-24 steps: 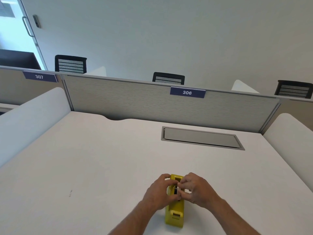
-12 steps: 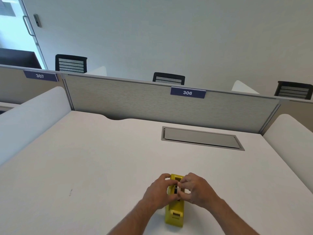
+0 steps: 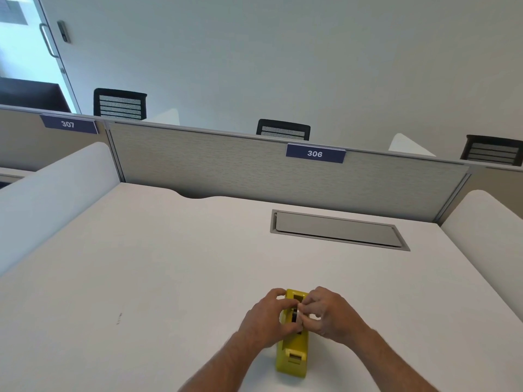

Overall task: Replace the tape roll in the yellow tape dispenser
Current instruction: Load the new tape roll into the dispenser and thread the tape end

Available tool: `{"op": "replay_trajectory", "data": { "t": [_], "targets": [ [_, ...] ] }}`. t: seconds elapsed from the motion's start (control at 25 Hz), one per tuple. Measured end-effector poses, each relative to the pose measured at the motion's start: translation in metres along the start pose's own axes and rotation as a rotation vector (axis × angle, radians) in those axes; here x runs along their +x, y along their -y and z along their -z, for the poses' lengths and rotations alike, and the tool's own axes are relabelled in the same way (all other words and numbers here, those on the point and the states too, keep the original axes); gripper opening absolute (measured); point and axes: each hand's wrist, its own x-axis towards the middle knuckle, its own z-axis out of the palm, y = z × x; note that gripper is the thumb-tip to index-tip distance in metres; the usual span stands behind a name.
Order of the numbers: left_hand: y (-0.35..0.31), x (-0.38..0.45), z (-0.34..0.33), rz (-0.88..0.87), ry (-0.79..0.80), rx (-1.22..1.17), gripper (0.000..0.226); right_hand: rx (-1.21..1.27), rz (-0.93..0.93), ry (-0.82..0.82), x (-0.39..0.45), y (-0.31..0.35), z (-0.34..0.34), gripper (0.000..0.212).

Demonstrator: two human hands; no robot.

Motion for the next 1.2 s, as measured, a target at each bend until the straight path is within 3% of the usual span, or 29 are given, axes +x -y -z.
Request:
{"op": "replay_trajectory", "data": {
  "t": [1.04,1.2],
  "targets": [
    [0.0003,-0.0002,0.0002,0.002,0.018,0.031,0.059,-0.004,0.008,0.037,-0.0005,-0.0035,-0.0001,0.026],
    [0.0004,0.0001,0.0007,0.002,0.018,0.026,0.058,0.011,0.007,0.041,0.0014,-0.0028,0.0005,0.018]
  ]
}}
